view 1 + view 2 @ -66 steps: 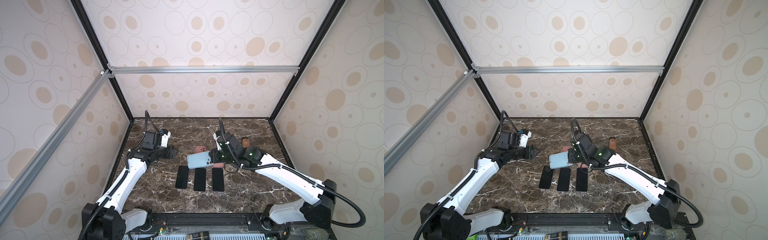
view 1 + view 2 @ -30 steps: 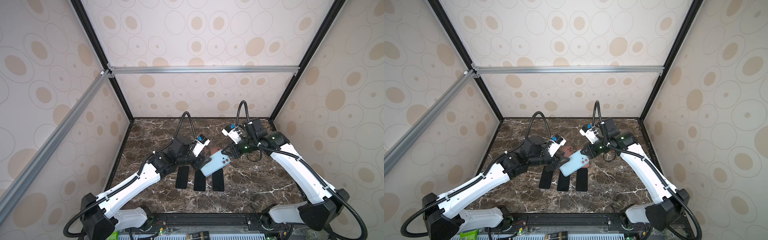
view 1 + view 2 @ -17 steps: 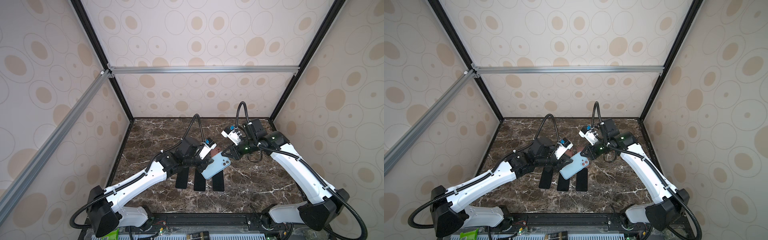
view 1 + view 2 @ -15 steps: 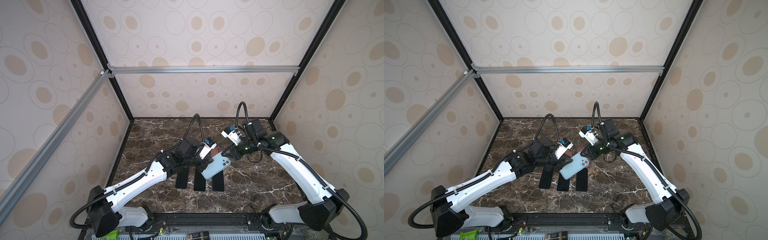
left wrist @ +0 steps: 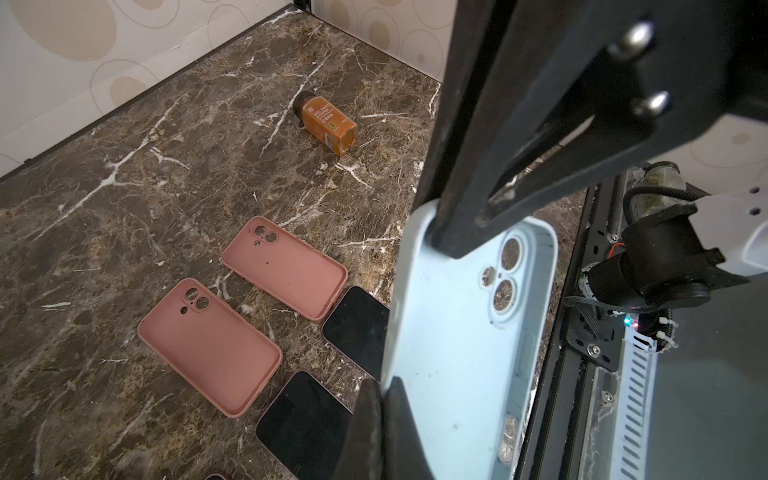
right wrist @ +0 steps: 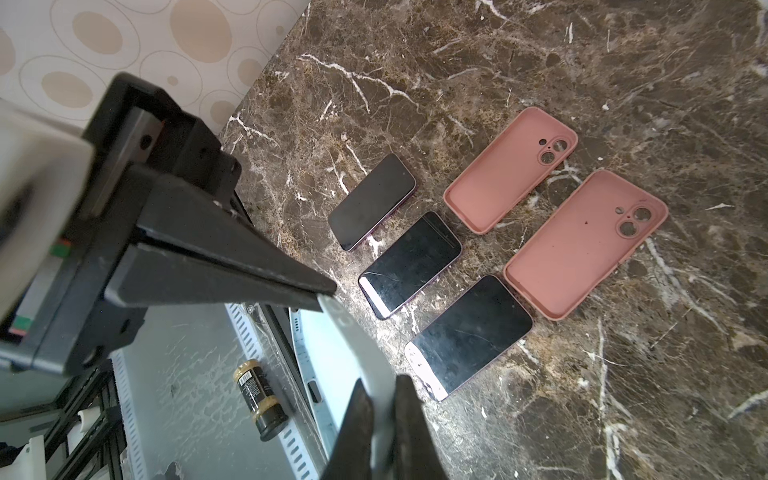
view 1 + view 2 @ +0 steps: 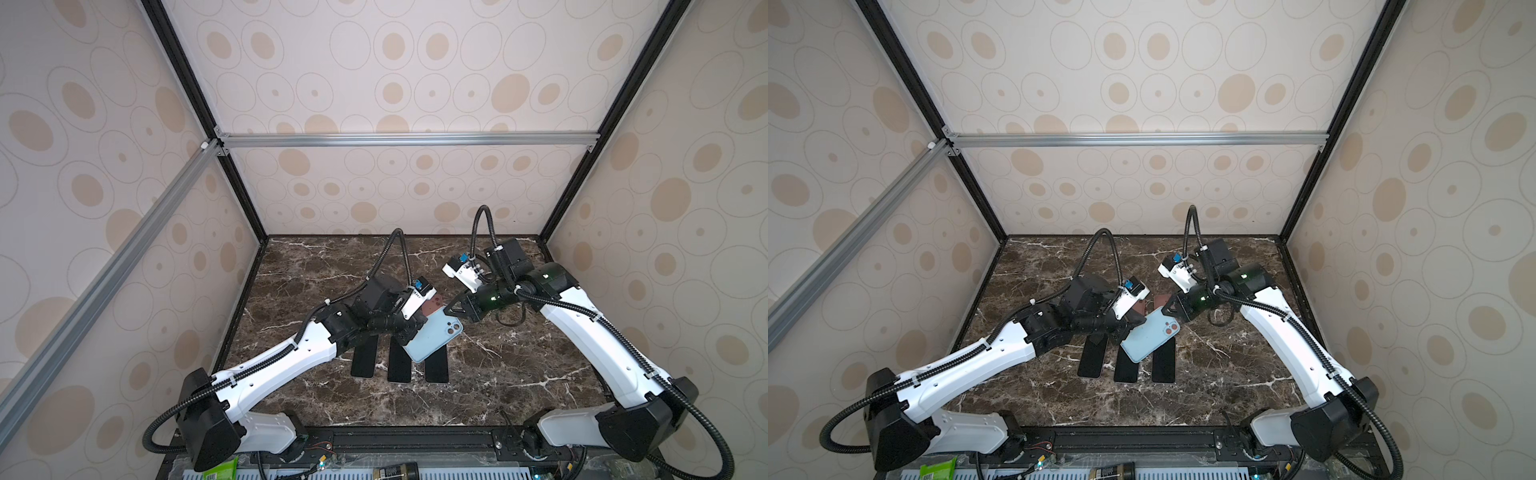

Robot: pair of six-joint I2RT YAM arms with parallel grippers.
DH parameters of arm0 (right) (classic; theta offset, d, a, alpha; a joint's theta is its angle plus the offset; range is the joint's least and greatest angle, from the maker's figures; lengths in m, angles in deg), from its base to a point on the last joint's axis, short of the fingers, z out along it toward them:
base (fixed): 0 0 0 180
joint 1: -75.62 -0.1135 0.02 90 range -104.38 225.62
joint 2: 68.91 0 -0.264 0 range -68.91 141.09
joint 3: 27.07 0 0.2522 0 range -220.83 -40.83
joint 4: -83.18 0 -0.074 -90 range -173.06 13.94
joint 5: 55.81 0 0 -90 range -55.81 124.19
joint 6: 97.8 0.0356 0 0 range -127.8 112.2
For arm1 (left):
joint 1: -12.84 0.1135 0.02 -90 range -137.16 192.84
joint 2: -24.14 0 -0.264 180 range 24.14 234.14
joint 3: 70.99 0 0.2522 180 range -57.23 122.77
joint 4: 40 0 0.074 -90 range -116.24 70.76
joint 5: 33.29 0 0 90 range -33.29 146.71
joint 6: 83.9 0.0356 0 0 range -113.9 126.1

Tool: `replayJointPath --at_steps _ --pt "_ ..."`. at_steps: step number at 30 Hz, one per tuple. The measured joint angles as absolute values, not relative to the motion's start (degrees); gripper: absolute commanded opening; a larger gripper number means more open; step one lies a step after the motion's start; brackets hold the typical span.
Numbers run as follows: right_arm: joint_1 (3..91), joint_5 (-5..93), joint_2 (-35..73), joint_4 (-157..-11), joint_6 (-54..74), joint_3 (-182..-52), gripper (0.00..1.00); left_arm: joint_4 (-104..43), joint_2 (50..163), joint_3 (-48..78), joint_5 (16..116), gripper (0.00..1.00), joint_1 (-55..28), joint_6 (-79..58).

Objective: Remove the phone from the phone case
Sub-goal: 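Grasp the light-blue case with the left gripper while the right gripper releases and withdraws, then lower the light-blue case beside the pink cases with the left gripper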

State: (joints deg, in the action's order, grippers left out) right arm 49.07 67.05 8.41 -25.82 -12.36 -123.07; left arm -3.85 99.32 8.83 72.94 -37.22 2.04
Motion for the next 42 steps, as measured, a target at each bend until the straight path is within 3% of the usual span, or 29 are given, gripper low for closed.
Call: replayJointPath --at_steps 2,6,10,18,24,35,42 --pt "49.07 67.01 8.41 -26.00 -12.23 -122.87 0.04 -3.81 99.36 8.83 72.64 0.00 -37.33 2.04" --pt "49.07 66.90 7.84 -28.01 -10.46 -121.86 0.35 -3.74 99.36 8.92 70.47 0.00 -37.53 1.96" --pt "49.07 65.08 4.32 -32.27 -8.03 -119.31 0.53 -3.26 99.36 8.92 66.19 0.00 -37.68 1.28" --pt "48.79 55.22 -5.41 -46.43 2.52 -109.82 0.65 -3.96 99.36 8.37 58.19 0.00 -35.85 -3.00" --pt "45.77 45.91 -6.56 -55.57 12.60 -102.28 0.70 -6.12 99.36 4.83 56.18 0.00 -30.40 -8.53" --pt "36.96 35.93 4.65 -66.02 24.84 -100.40 0.83 -13.16 99.80 -5.00 62.84 0.00 -15.30 -18.63" --pt "33.71 33.81 15.42 -68.71 28.10 -103.64 0.90 -16.70 104.43 -5.22 67.46 0.00 -9.92 -21.43"
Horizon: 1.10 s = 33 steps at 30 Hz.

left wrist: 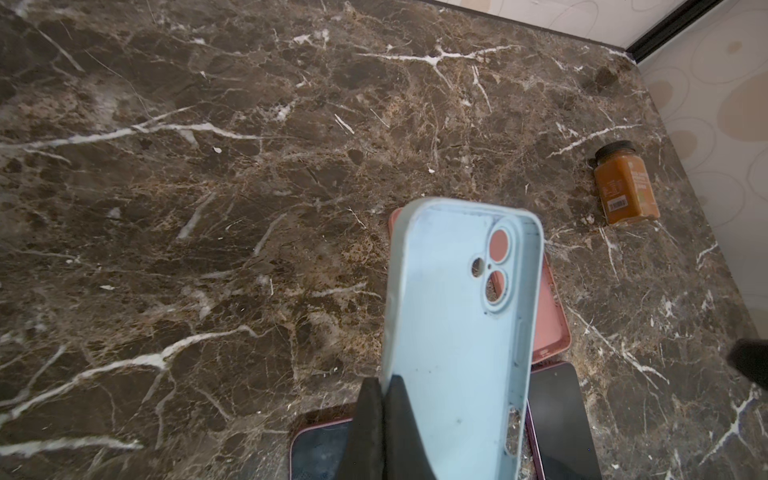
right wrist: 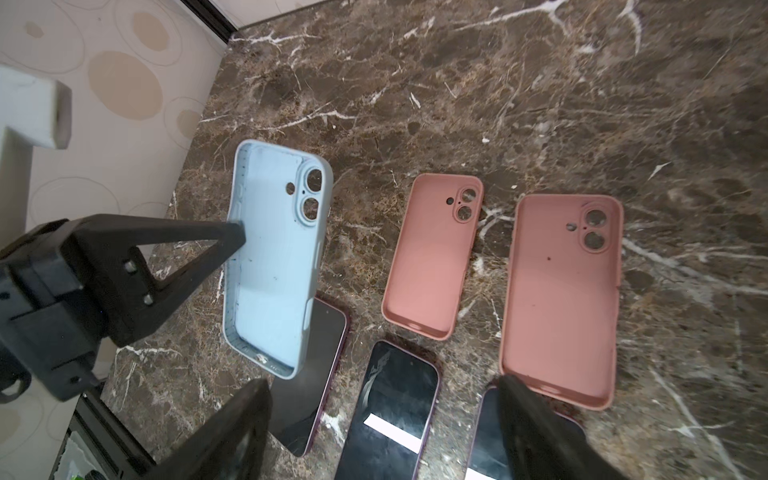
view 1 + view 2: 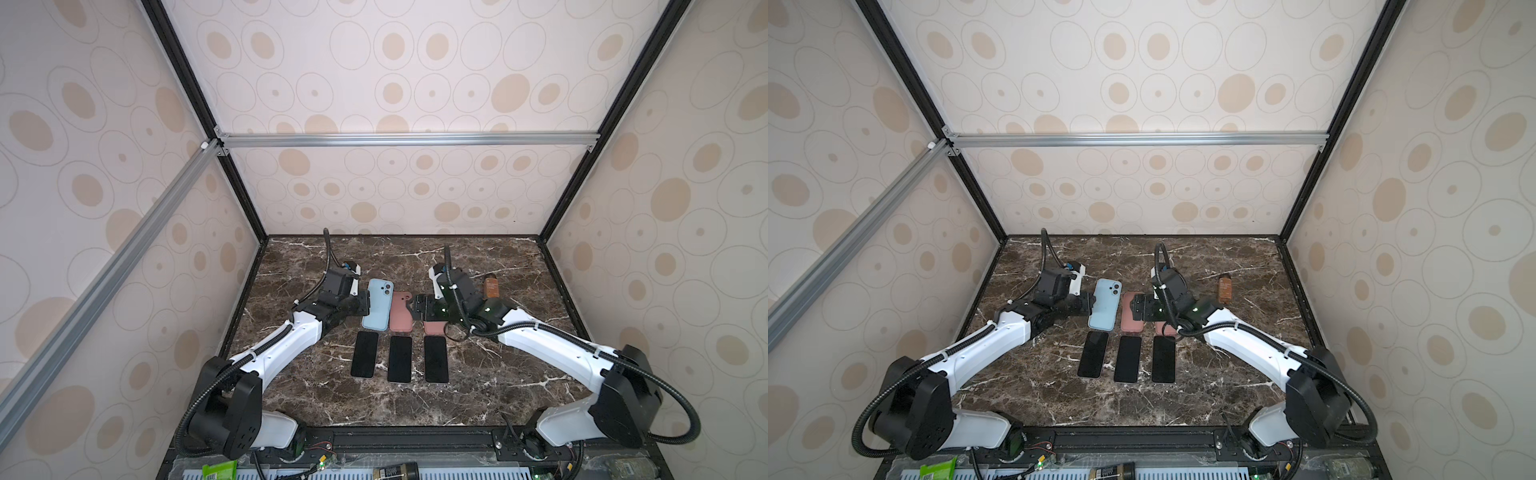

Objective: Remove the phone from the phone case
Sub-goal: 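Lower the light-blue case beside the pink cases with the left gripper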

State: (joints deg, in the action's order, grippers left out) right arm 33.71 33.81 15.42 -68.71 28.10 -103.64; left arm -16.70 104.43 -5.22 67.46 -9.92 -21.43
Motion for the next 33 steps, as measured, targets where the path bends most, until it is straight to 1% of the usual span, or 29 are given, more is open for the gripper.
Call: replayJointPath --at_steps 8,15,33 --pt "33.55 33.50 25.91 -69.23 28.38 -111.48 0.93 -18.80 111.03 -4.90 70.73 0.00 -6.10 -22.24" --pt "33.58 34.11 33.56 -68.90 27.90 -117.89 0.95 -18.39 118.29 -1.38 72.22 0.00 -3.63 -22.24" --pt "34.97 37.35 44.73 -67.55 27.68 -125.80 0.95 -16.94 129.26 6.08 74.27 0.00 -1.40 -22.17"
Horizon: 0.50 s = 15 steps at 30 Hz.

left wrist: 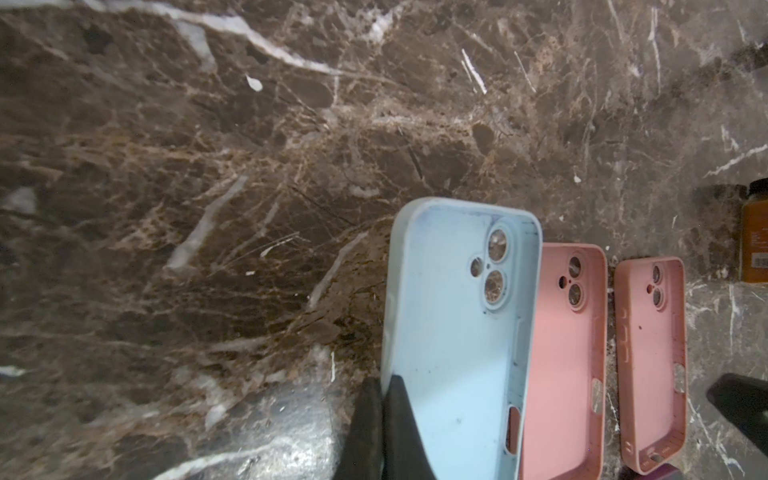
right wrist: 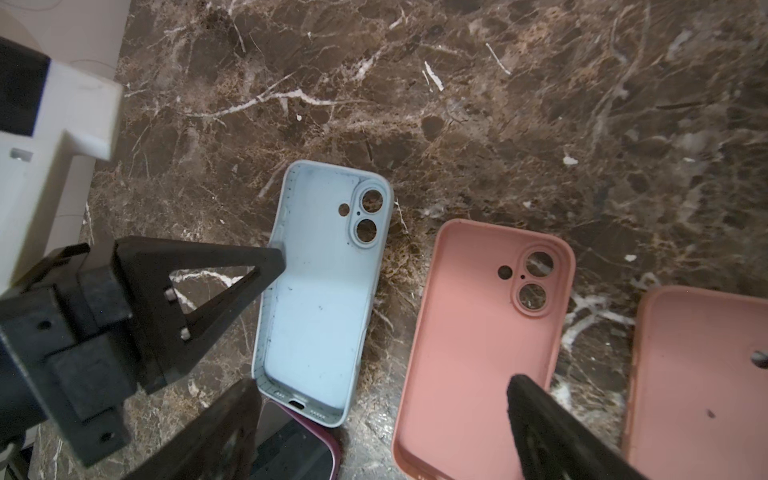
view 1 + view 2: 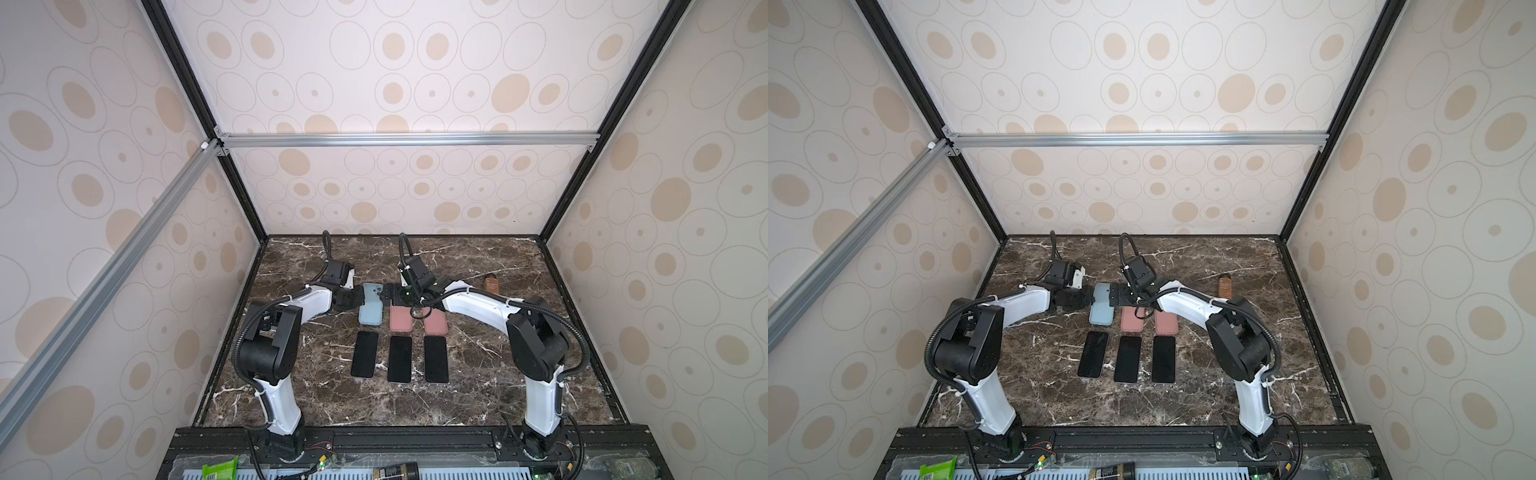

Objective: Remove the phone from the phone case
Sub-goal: 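Lower the light-blue case beside the pink cases with the left gripper, then open the left gripper and lift it off the case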

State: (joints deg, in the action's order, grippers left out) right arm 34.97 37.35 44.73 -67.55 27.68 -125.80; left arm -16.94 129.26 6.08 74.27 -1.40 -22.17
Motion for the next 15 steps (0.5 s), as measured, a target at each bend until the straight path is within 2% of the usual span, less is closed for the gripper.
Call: replayJointPath --at_steps 6,15 --pt "35.24 38.00 45.30 -67.22 27.35 -125.95 0.96 -16.29 132.06 7.43 74.45 0.02 -1.20 -22.15" --pt "35.48 38.55 45.30 -67.20 26.46 -126.13 0.96 -15.61 132.78 7.96 74.30 0.34 -1.03 -22.00"
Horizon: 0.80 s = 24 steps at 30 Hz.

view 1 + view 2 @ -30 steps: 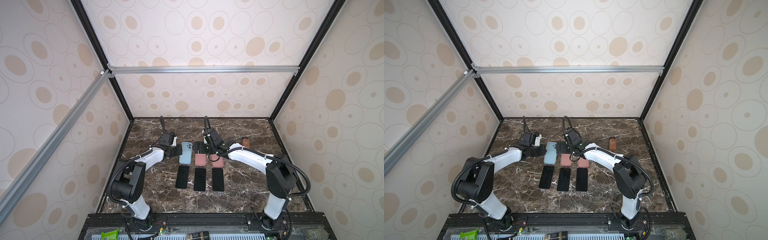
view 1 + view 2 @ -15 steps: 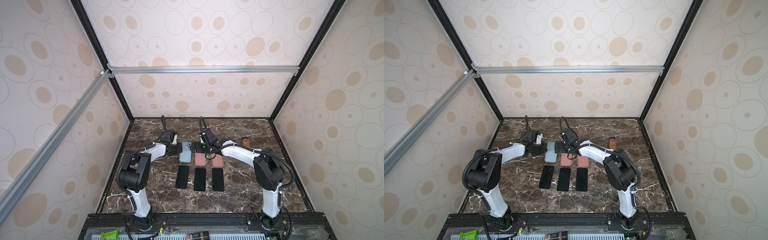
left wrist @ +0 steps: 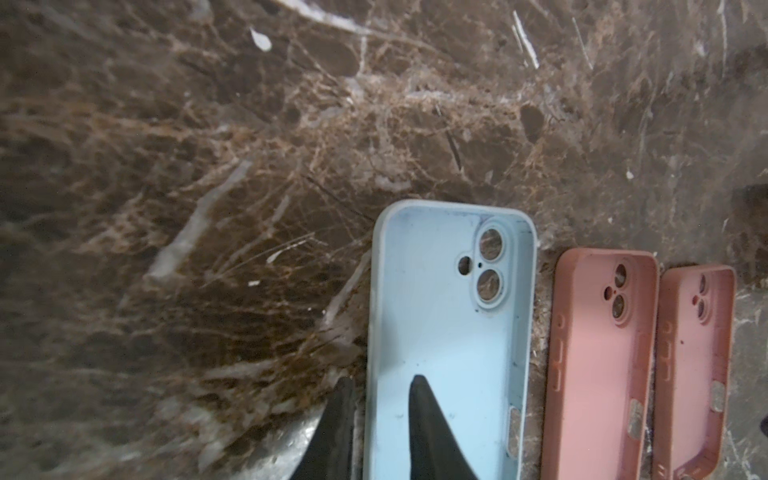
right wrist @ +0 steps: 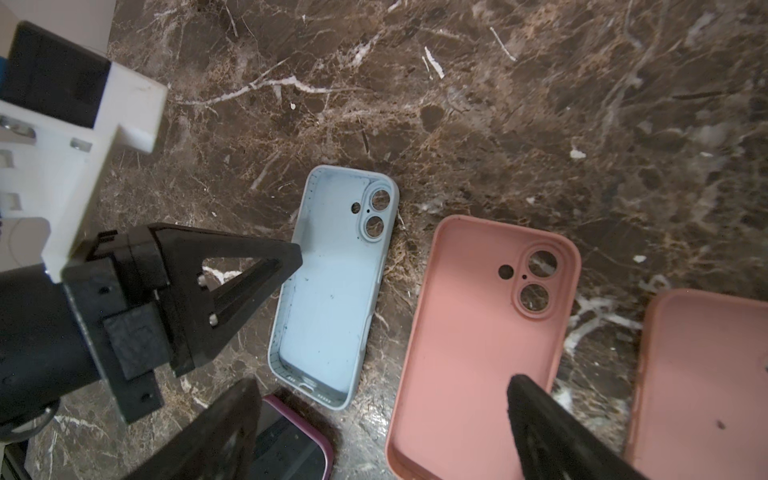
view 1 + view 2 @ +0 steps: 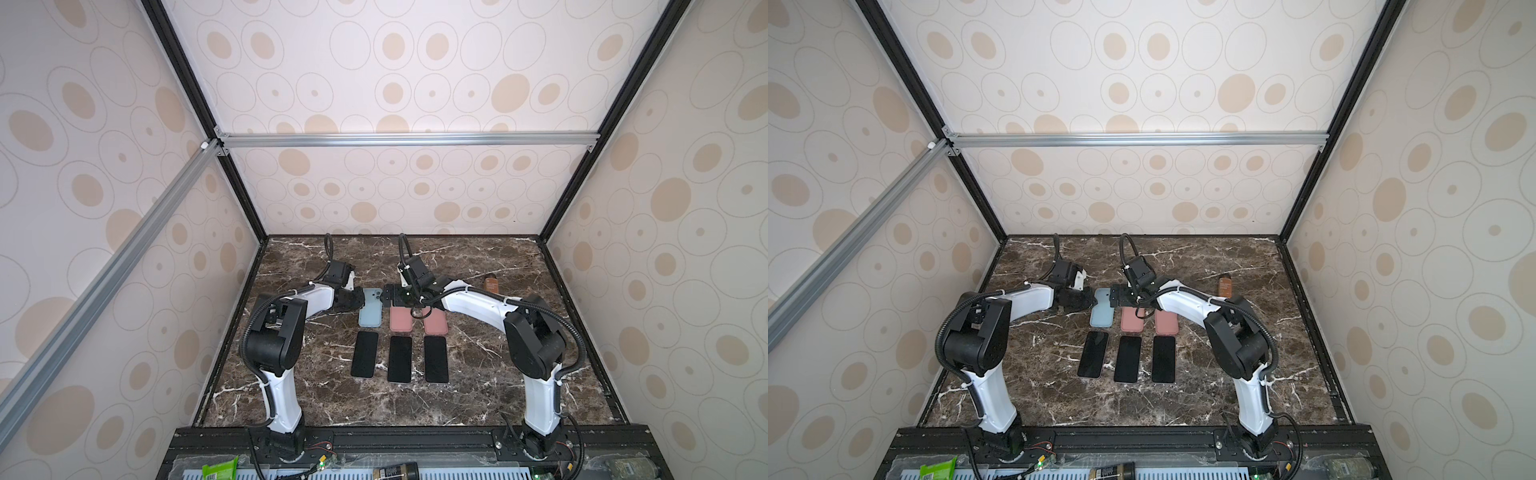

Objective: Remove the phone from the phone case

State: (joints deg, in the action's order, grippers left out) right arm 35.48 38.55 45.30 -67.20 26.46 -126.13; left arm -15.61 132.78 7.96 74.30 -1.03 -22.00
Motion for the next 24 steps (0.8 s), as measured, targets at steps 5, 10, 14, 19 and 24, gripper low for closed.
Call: replayJointPath --at_steps 5,10,14,19,24 --pt "35.98 38.07 42.70 -66.59 24.38 -125.78 0.97 -14.10 130.05 8.04 73.23 0.46 -1.03 -21.76" --pt "36.33 33.87 30.07 -68.82 21.65 -119.74 0.98 -15.26 118.55 6.60 70.91 0.65 -1.03 -20.73" --pt "36.42 27.82 17.17 -75.35 19.55 -109.91 0.99 -20.48 105.26 0.28 66.69 0.77 -1.01 -19.99" --pt "36.70 19.18 7.86 -81.16 15.09 -97.56 0.98 -27.46 95.17 -9.64 61.05 0.94 -1.01 -19.22" --pt "38.82 11.10 3.49 -81.62 9.93 -90.50 1.00 -36.07 86.55 -21.99 54.73 0.98 -0.96 -18.54"
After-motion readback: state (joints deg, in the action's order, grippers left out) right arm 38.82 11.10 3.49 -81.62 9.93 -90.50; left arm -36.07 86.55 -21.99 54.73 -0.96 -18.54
